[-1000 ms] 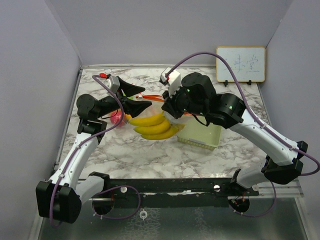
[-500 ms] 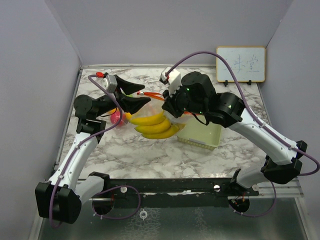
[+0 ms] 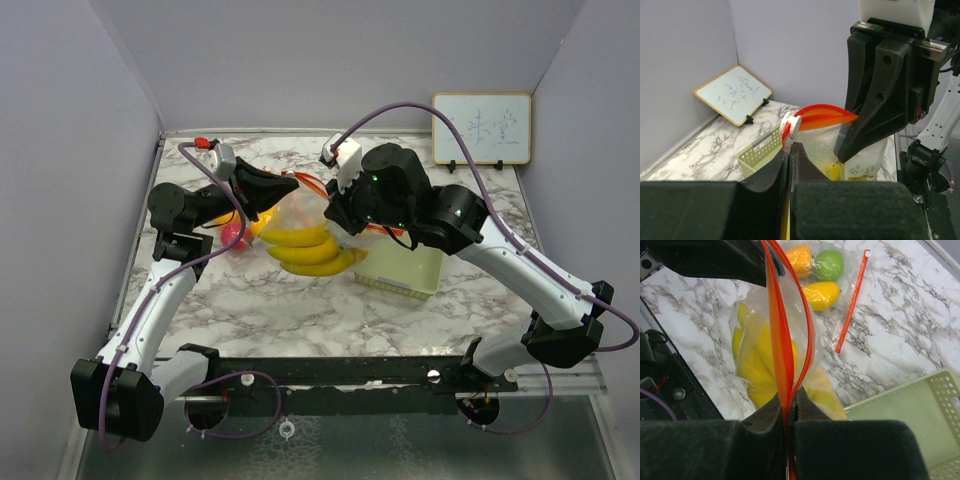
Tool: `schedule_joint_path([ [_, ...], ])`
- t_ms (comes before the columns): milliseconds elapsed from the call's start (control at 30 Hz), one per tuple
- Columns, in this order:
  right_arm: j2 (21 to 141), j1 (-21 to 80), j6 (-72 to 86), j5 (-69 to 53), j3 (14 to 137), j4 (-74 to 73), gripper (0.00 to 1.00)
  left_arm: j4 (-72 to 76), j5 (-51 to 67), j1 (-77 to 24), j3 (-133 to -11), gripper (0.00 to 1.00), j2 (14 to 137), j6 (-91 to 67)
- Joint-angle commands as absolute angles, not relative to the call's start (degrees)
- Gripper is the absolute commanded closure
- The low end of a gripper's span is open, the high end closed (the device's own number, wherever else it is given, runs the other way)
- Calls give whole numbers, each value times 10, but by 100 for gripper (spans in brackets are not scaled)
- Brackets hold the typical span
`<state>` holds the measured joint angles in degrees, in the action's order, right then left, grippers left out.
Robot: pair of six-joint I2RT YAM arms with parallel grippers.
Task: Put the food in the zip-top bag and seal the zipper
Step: Zip the zipper food storage bag at the center of the board.
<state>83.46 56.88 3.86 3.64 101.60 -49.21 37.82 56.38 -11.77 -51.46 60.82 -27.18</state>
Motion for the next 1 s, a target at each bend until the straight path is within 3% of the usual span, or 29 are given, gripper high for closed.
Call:
schedule_joint_path([
  [0,824,567,29,45,1013,-475,80,394,577,-117,-534,100,618,-297],
  [67,819,567,12,51,1013,-474,67,425,583,-117,-528,100,619,-317],
  [200,801,567,-25,55,1012,-448,51,454,612,-117,-525,100,629,-342],
  [433,757,567,-106,-18,946,-325,45,473,666,-117,-506,100,648,-374],
  [733,783,565,-166,-63,917,-211,53,385,680,-117,-534,100,650,-329],
  [900,807,557,-179,-96,925,-195,81,367,680,-117,-537,100,648,-322],
  [967,814,554,-181,-109,925,-193,83,367,679,-118,-536,100,646,-322],
])
